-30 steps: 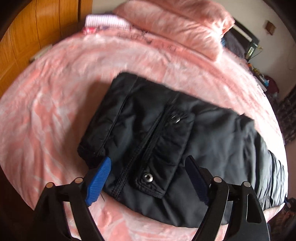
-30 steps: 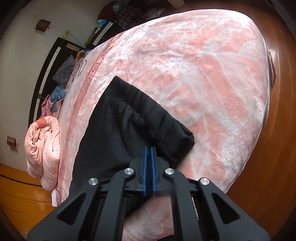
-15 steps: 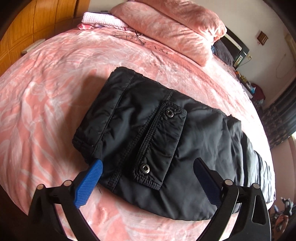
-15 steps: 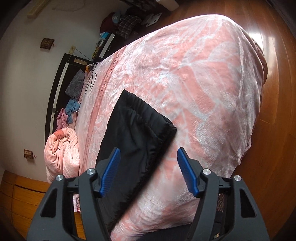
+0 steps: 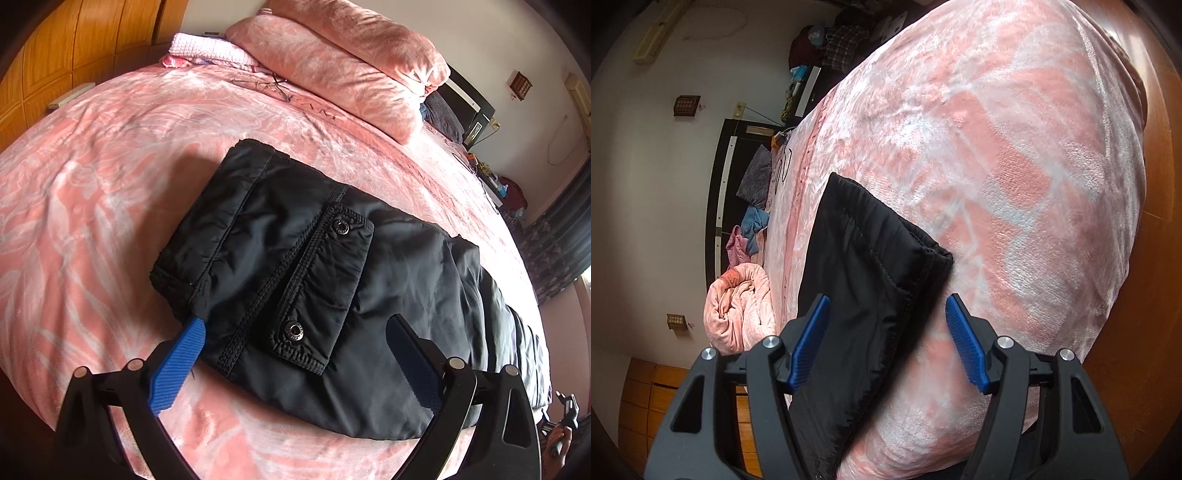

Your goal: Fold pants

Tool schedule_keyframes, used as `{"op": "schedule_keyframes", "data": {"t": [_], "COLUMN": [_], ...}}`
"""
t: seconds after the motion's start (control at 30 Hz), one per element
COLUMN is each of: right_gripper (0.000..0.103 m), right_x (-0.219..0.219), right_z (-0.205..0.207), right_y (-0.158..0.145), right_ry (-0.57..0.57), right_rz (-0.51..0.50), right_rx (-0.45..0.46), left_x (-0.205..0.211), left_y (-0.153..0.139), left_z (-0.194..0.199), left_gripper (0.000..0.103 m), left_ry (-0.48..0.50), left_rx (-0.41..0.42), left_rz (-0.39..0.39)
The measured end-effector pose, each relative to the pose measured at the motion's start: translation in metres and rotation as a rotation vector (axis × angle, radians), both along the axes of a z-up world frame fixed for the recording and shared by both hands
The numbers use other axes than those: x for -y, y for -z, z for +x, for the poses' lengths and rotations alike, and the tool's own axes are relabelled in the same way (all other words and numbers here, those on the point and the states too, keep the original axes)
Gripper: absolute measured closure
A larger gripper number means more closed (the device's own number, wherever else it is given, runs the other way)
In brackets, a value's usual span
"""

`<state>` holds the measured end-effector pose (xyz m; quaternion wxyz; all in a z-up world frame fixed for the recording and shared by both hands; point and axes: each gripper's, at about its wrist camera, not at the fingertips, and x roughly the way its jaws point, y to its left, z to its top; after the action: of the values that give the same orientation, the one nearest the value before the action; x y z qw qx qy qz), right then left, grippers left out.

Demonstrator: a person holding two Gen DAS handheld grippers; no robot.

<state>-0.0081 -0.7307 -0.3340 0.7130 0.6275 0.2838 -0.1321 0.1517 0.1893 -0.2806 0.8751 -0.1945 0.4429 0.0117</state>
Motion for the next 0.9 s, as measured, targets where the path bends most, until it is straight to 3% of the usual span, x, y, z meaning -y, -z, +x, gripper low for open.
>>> {"op": "schedule_keyframes", "data": {"t": [0.33, 0.5, 0.57, 0.9], "right_gripper": [0.035, 0.052, 0.084, 0.090], "right_x": [-0.001, 0.001, 0.001, -0.016], "right_z": [0.018, 0.019, 0.020, 0.036], "right_y": [0.014, 0.018, 0.015, -0.053], "right_ry": [-0.026, -0.030, -0.047, -0.081], "right_rz": [0.007, 0.018, 0.009, -0.168], "right_rx": [0.062, 0.068, 0.059, 0.041], "left_x": [-0.007, -0.015, -0.012, -0.010], "left_y": [0.001, 0.006, 0.006, 0.016], "left_z": [-0.011, -0.011, -0.009, -0.008], "left_gripper": [0.004, 0.004, 0.004, 0.004], "left_ry": [-0.048, -0.079, -0.064, -0.060], "left_rx": [-0.006, -0.016, -0.011, -0.045], "left_rz": [0.032, 0.005, 0.017, -0.002]}}
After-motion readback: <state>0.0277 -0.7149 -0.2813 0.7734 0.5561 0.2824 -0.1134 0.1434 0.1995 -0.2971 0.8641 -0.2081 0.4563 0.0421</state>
